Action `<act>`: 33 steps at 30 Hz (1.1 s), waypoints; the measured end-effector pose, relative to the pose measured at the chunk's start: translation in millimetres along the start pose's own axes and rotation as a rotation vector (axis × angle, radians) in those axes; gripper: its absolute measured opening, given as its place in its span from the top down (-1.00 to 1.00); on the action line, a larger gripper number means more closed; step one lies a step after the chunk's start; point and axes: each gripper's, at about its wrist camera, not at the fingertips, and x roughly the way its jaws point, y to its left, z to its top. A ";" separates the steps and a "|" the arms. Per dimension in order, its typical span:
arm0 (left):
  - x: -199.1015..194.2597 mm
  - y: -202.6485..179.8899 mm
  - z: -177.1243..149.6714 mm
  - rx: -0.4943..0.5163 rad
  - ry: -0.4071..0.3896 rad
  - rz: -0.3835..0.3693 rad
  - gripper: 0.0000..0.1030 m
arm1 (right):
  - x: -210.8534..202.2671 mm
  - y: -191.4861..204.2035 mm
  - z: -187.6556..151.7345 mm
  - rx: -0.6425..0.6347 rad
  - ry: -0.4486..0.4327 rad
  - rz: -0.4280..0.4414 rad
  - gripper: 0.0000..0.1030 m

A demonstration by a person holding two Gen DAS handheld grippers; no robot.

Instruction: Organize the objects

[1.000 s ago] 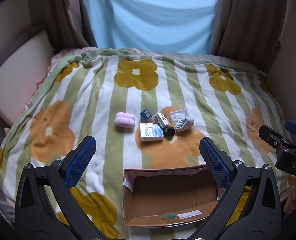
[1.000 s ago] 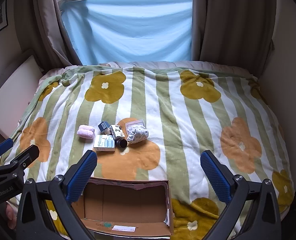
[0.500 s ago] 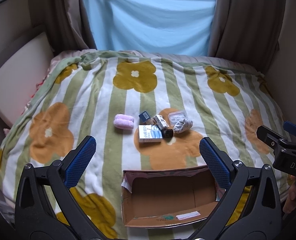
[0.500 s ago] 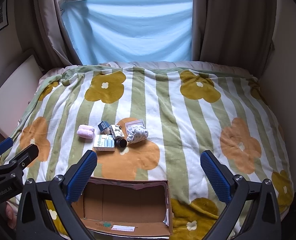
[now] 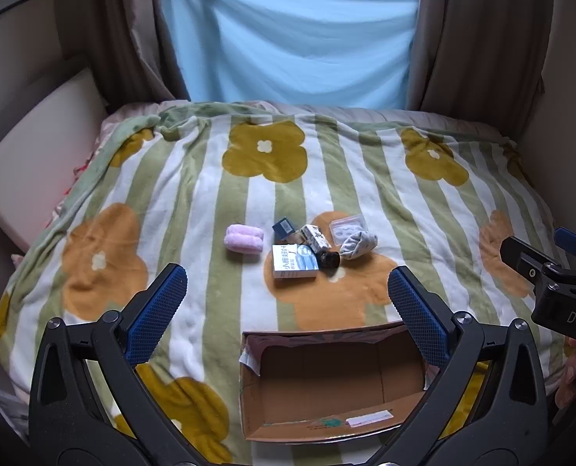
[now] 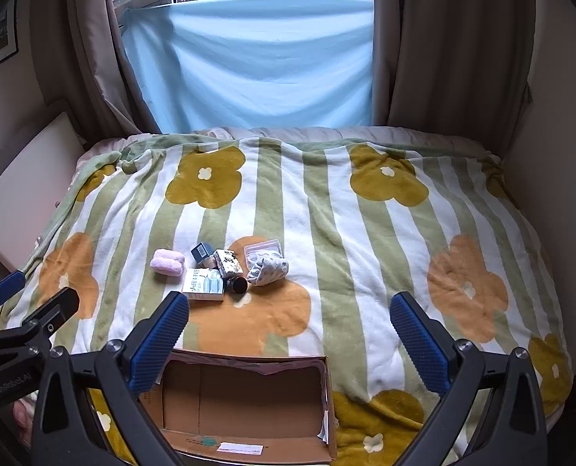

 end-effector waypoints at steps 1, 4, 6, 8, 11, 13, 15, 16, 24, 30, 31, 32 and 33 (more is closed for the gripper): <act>-0.7 0.1 -0.5 0.000 -0.001 0.001 -0.99 | -0.1 0.1 -0.1 -0.001 0.000 -0.003 -0.99; -1.8 -0.2 -1.2 0.002 -0.003 0.003 -0.99 | 0.1 -0.5 -0.1 0.000 0.000 -0.001 -0.99; -2.1 -0.9 -1.2 0.003 -0.002 0.000 -0.99 | 0.5 -0.2 0.2 0.000 0.002 0.000 -0.99; -2.0 -1.4 -0.7 0.004 0.000 -0.001 -0.99 | 0.9 -0.4 -0.5 0.000 0.004 0.003 -0.99; -0.6 0.4 -1.3 0.003 0.001 0.005 -0.99 | 2.3 -1.0 -0.6 0.003 0.008 0.015 -0.99; 1.8 4.4 -1.5 -0.008 0.008 0.002 -0.99 | 4.2 -1.0 -0.2 0.004 0.013 0.023 -0.99; 5.2 9.6 -1.1 -0.024 0.015 0.001 -0.99 | 7.1 -1.3 0.3 0.005 0.020 0.031 -0.99; 7.5 12.7 -1.0 -0.031 0.019 0.000 -0.99 | 8.8 -1.5 0.8 0.006 0.024 0.035 -0.99; 32.8 28.7 7.3 -0.065 0.054 -0.006 -0.99 | 29.4 1.8 9.5 0.003 0.058 0.058 -0.99; 64.1 37.1 15.2 -0.088 0.097 -0.008 -0.99 | 56.3 1.6 20.7 0.005 0.096 0.077 -0.99; 71.0 38.5 17.5 -0.094 0.106 -0.009 -0.99 | 62.1 0.8 22.5 0.008 0.105 0.080 -0.99; 77.5 40.6 19.1 -0.100 0.114 -0.009 -0.99 | 68.0 0.2 24.4 0.011 0.114 0.079 -0.99; 84.0 42.4 21.0 -0.106 0.122 -0.009 -0.99 | 73.8 -0.6 26.2 0.014 0.124 0.078 -0.99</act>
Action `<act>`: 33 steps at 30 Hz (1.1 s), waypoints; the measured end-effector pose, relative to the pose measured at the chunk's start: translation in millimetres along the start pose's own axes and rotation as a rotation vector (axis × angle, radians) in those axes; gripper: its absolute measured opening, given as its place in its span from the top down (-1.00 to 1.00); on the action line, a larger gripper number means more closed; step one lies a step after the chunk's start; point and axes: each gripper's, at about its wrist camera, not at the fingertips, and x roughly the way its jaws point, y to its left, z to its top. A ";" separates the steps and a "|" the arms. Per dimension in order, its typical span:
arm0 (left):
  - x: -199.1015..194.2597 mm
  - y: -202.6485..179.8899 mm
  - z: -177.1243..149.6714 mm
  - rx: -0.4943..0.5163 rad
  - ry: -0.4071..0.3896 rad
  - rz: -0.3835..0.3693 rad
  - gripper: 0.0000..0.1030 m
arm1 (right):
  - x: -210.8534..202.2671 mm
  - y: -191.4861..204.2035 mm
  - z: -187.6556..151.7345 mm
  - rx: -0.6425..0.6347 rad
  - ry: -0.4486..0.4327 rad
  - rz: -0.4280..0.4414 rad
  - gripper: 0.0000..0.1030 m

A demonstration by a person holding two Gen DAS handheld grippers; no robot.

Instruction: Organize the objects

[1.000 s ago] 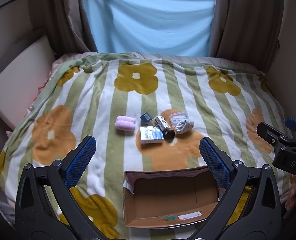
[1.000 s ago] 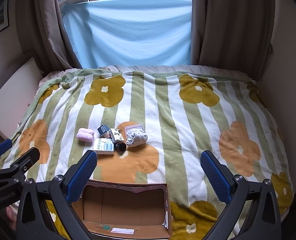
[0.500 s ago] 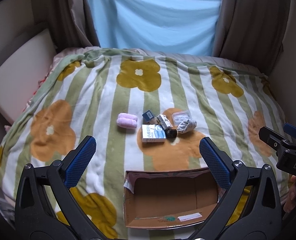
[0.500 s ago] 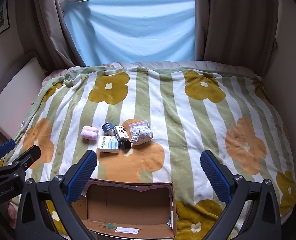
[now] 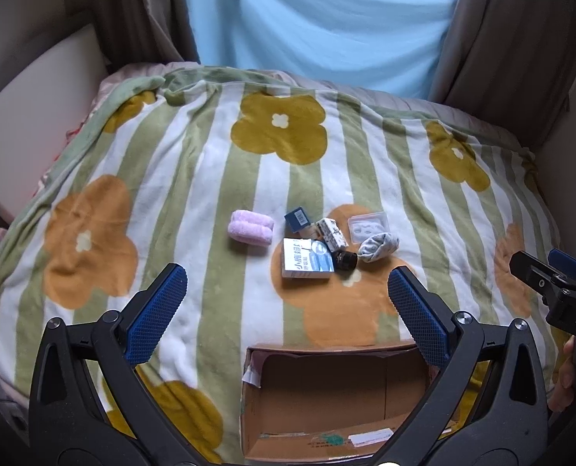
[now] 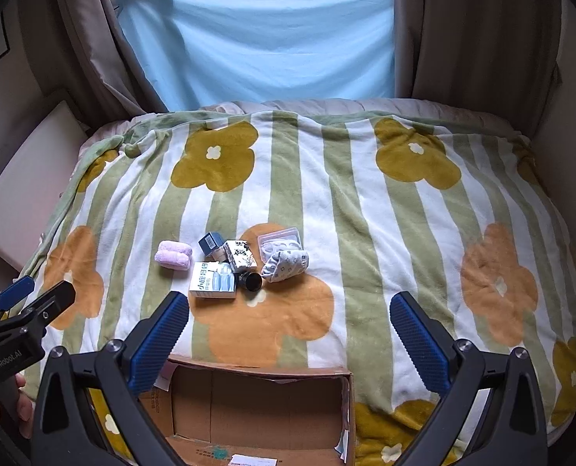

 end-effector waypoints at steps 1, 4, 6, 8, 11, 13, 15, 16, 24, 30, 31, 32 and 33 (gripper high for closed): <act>6.6 2.2 3.0 -0.007 0.008 0.000 -0.99 | 6.1 -1.0 2.8 0.003 0.010 0.003 -0.99; 25.2 6.7 11.1 -0.022 0.030 -0.001 -0.99 | 25.8 -3.5 11.2 0.013 0.043 0.018 -0.99; 39.9 8.3 16.3 -0.026 0.047 0.002 -0.99 | 40.2 -5.0 15.4 0.019 0.067 0.029 -0.99; 56.2 10.5 21.4 -0.029 0.071 0.005 -0.99 | 56.1 -5.8 19.6 0.028 0.094 0.043 -0.99; 81.5 13.5 27.8 -0.033 0.099 0.006 -0.99 | 81.5 -6.9 25.1 0.036 0.135 0.055 -0.99; 99.6 15.9 30.6 -0.033 0.118 0.010 -0.99 | 99.5 -7.4 28.3 0.036 0.162 0.059 -0.99; 119.4 19.1 33.3 -0.034 0.139 0.011 -0.99 | 118.8 -8.3 29.9 0.037 0.187 0.062 -0.99; 129.6 20.8 34.4 -0.034 0.147 0.011 -0.99 | 128.3 -8.8 30.5 0.041 0.200 0.063 -0.99; 212.0 39.7 35.5 -0.067 0.221 0.011 -0.99 | 214.3 -29.2 25.6 0.130 0.317 0.071 -0.99; 263.9 52.0 32.6 -0.067 0.276 0.030 -0.99 | 258.5 -39.4 23.1 0.181 0.367 0.111 -0.99; 271.4 53.7 32.0 -0.066 0.286 0.033 -0.99 | 264.9 -39.5 22.7 0.180 0.376 0.113 -0.99; 278.2 55.0 31.3 -0.067 0.293 0.033 -0.99 | 270.7 -39.4 22.2 0.178 0.383 0.115 -0.99; 283.9 56.5 30.5 -0.070 0.296 0.030 -0.99 | 275.7 -38.8 21.4 0.175 0.389 0.118 -0.99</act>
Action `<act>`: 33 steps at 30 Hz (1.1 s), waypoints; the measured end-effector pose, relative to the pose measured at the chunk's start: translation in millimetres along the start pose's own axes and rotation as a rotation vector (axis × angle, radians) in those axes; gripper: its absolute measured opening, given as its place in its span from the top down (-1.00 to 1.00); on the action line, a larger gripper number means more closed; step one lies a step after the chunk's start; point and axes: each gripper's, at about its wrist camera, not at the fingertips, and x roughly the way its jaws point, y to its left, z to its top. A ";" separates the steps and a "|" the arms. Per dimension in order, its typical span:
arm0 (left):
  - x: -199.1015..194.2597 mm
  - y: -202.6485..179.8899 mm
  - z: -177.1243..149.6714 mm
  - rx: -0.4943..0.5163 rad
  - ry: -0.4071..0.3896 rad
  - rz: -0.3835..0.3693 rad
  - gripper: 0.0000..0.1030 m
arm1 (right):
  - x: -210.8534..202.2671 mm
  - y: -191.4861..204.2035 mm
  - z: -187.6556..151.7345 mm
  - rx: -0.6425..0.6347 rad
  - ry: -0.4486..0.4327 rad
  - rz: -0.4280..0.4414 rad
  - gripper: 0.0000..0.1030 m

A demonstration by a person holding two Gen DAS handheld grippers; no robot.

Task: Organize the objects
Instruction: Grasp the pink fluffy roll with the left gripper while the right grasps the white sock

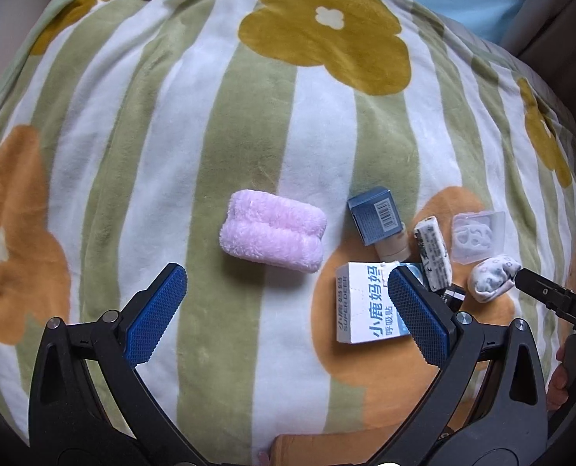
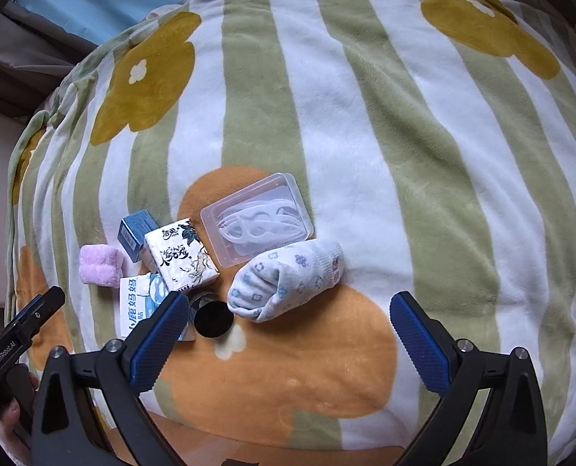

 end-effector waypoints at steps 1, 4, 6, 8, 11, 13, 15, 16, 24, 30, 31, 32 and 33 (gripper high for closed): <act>6.2 1.0 1.2 -0.015 -0.002 0.004 -0.99 | 5.4 0.7 1.4 -0.007 0.007 -0.003 -0.99; 28.6 1.3 4.4 -0.010 0.018 0.012 -0.99 | 19.5 2.2 4.1 -0.029 0.023 -0.017 -0.93; 42.2 1.4 5.6 -0.009 0.032 0.025 -0.99 | 27.6 1.7 4.9 -0.030 0.035 -0.020 -0.87; 53.0 2.3 7.2 -0.014 0.041 0.032 -0.99 | 34.3 0.6 4.9 -0.031 0.049 -0.025 -0.75; 64.8 3.8 8.9 -0.013 0.052 0.045 -0.96 | 40.5 -1.6 4.7 -0.026 0.061 -0.023 -0.64; 71.4 5.2 9.7 -0.012 0.056 0.047 -0.93 | 43.0 -3.1 4.9 -0.016 0.064 -0.010 -0.59; 78.0 6.7 9.9 -0.012 0.069 0.044 -0.84 | 45.7 -3.5 5.4 -0.010 0.070 0.006 -0.48; 81.5 7.1 9.8 -0.011 0.078 0.040 -0.71 | 47.0 -3.4 5.5 -0.007 0.073 0.015 -0.44; 91.5 1.8 7.5 0.038 0.099 0.024 -0.24 | 48.3 -5.3 3.4 -0.001 0.073 0.021 -0.32; 87.2 -4.1 6.5 0.062 0.096 0.020 -0.07 | 46.6 -9.8 2.9 0.015 0.078 0.021 -0.30; 85.7 -5.4 6.4 0.067 0.094 0.019 -0.02 | 45.9 -10.0 2.8 0.014 0.078 0.020 -0.29; 83.6 -6.8 6.4 0.070 0.093 0.018 0.05 | 45.0 -10.4 2.6 0.014 0.078 0.019 -0.28; 81.3 -8.0 6.3 0.073 0.091 0.016 0.08 | 44.0 -10.9 2.5 0.016 0.079 0.018 -0.27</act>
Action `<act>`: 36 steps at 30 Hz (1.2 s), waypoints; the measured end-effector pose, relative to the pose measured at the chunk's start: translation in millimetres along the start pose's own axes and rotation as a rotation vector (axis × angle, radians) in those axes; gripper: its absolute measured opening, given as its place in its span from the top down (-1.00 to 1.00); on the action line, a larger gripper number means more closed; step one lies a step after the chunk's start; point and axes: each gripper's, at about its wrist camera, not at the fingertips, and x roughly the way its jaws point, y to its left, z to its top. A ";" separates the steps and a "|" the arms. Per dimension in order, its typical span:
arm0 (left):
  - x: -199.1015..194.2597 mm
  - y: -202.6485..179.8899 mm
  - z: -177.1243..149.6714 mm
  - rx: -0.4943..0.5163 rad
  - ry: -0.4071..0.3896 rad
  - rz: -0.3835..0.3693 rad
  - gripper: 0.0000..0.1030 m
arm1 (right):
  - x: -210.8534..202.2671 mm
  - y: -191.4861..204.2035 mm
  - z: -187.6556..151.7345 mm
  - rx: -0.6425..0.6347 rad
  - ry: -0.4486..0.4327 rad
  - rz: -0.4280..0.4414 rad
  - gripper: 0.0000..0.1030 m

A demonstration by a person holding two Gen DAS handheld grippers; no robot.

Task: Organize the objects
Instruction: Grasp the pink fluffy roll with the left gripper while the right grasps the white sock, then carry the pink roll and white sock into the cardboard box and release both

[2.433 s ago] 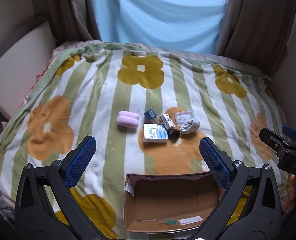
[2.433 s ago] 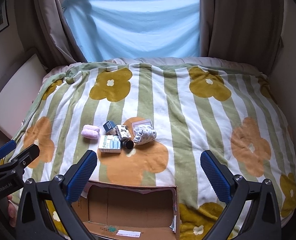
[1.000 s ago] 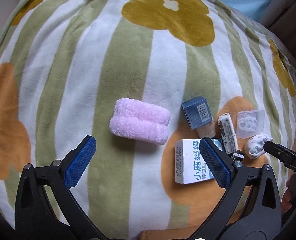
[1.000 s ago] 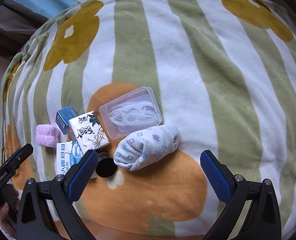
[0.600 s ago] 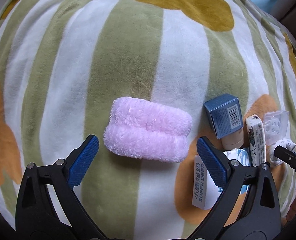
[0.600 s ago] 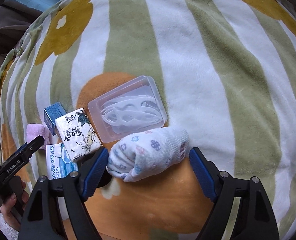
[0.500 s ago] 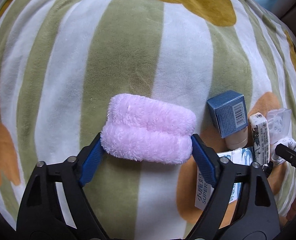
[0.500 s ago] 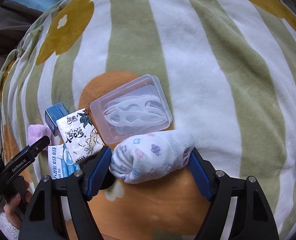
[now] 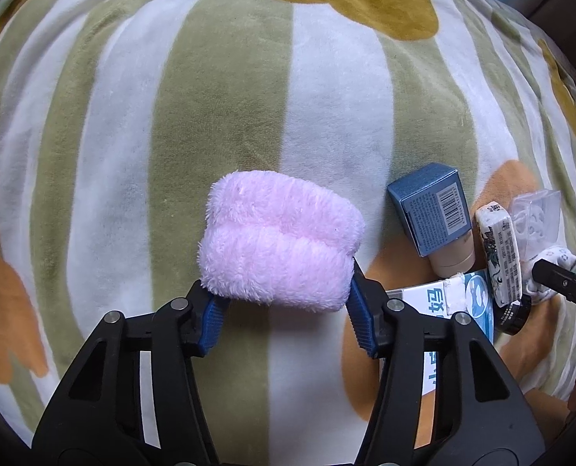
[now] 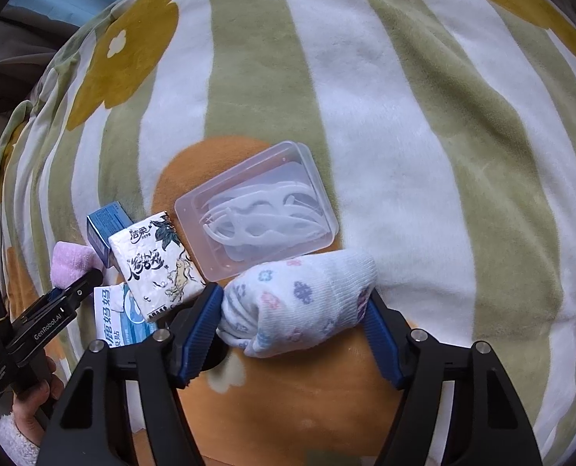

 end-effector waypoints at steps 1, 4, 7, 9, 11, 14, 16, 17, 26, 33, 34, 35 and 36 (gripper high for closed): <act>-2.4 -1.1 -0.2 0.003 -0.002 -0.002 0.15 | -1.5 -0.6 -0.1 0.003 0.000 0.001 -0.26; -9.6 -3.8 -1.5 0.006 -0.008 -0.010 0.26 | -7.8 -2.3 -0.6 0.010 -0.007 0.002 -0.24; -18.1 -5.9 -2.8 0.007 -0.020 -0.014 0.28 | -16.9 -3.5 -1.2 0.009 -0.020 -0.004 -0.22; -24.6 -6.9 -4.0 0.010 -0.033 -0.017 0.28 | -24.5 -4.2 -1.7 0.006 -0.033 -0.004 -0.22; -33.5 -8.0 -4.0 0.010 -0.041 -0.021 0.28 | -33.1 -5.3 1.0 0.005 -0.043 -0.004 -0.22; -54.9 -7.7 -10.8 0.023 -0.060 -0.022 0.28 | -44.5 0.0 -4.2 0.000 -0.058 -0.011 -0.22; -70.5 1.6 -11.6 0.031 -0.072 -0.028 0.28 | -52.8 7.5 -9.2 -0.004 -0.072 -0.010 -0.22; -77.8 -0.3 -12.5 0.034 -0.080 -0.031 0.28 | -57.1 14.6 -10.2 -0.005 -0.078 -0.009 -0.22; -158.0 -11.5 -56.7 0.036 -0.149 -0.086 0.28 | -107.2 40.0 -35.0 -0.056 -0.139 -0.024 -0.22; -204.0 -17.6 -100.6 0.050 -0.175 -0.116 0.28 | -145.3 54.8 -73.7 -0.114 -0.175 -0.041 -0.22; -209.4 -18.3 -106.8 0.054 -0.178 -0.118 0.28 | -149.7 56.2 -80.2 -0.119 -0.177 -0.042 -0.22; -214.4 -18.7 -113.2 0.057 -0.181 -0.119 0.28 | -153.7 57.6 -86.7 -0.125 -0.180 -0.042 -0.22; -218.9 -18.9 -119.4 0.059 -0.183 -0.122 0.28 | -157.2 59.0 -93.3 -0.130 -0.183 -0.043 -0.22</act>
